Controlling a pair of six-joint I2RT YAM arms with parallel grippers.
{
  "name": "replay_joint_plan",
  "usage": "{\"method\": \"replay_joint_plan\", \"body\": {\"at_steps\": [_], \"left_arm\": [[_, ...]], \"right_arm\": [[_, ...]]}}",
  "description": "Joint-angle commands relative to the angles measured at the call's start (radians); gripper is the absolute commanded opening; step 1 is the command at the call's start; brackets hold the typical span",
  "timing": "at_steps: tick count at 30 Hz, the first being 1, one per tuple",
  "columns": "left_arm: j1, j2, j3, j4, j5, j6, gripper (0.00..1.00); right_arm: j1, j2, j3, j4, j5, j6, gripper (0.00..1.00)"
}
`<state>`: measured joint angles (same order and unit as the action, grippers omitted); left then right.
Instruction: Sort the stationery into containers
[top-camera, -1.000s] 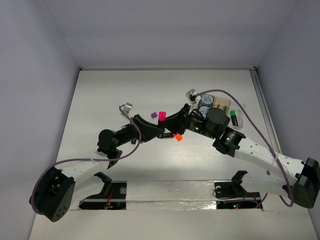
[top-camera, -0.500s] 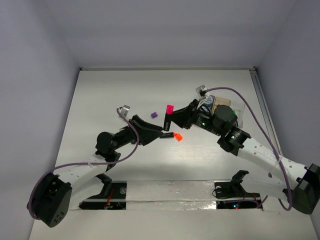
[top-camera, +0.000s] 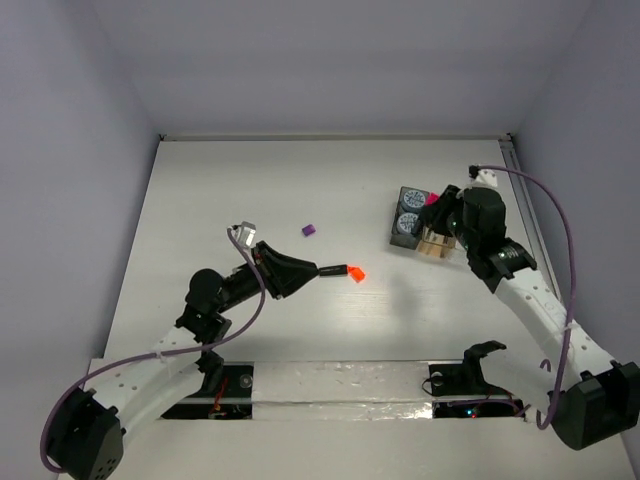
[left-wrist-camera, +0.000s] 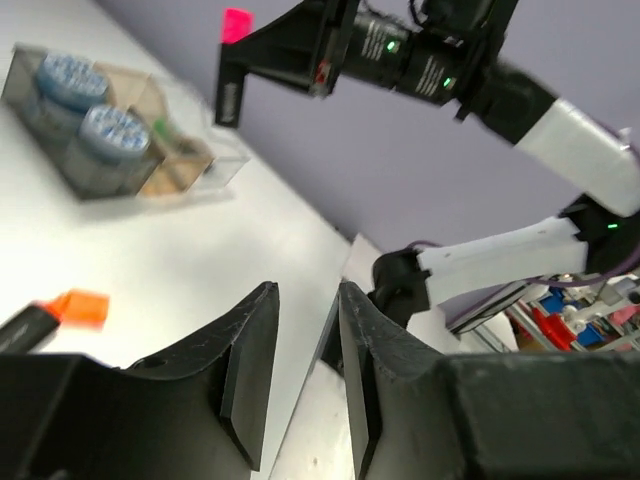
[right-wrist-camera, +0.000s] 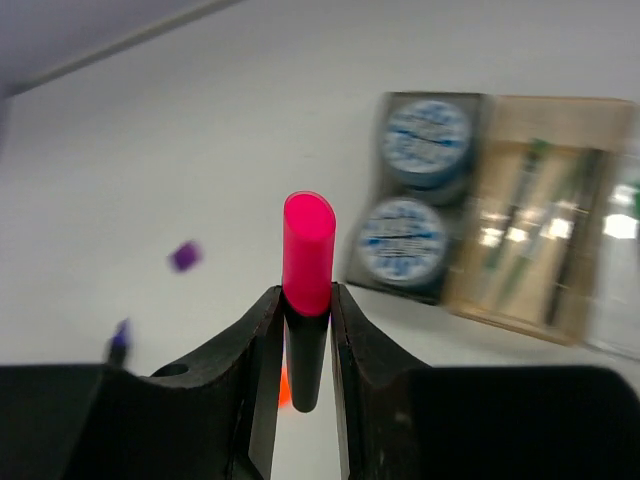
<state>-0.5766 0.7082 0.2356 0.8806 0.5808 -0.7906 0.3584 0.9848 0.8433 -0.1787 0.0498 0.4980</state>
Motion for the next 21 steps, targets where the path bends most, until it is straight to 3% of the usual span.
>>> {"method": "replay_joint_plan", "body": {"at_steps": [1, 5, 11, 17, 21], "left_arm": [[-0.006, -0.010, -0.030, -0.072, -0.024, 0.054, 0.27], [-0.016, -0.039, -0.056, -0.094, -0.015, 0.070, 0.23], [-0.045, -0.070, -0.067, -0.106, -0.038, 0.091, 0.22], [-0.063, -0.067, -0.084, -0.083, -0.042, 0.097, 0.21], [-0.074, -0.064, -0.090, -0.080, -0.058, 0.108, 0.20]], "right_arm": [[-0.082, 0.024, 0.054, -0.214, 0.189, -0.047, 0.05], [-0.154, 0.120, 0.086, -0.323, 0.422, -0.084, 0.05], [-0.292, 0.227, 0.135, -0.306, 0.409, -0.122, 0.05], [-0.337, 0.339, 0.203, -0.314, 0.455, -0.185, 0.06], [-0.337, 0.409, 0.218, -0.277, 0.400, -0.213, 0.06]]}}
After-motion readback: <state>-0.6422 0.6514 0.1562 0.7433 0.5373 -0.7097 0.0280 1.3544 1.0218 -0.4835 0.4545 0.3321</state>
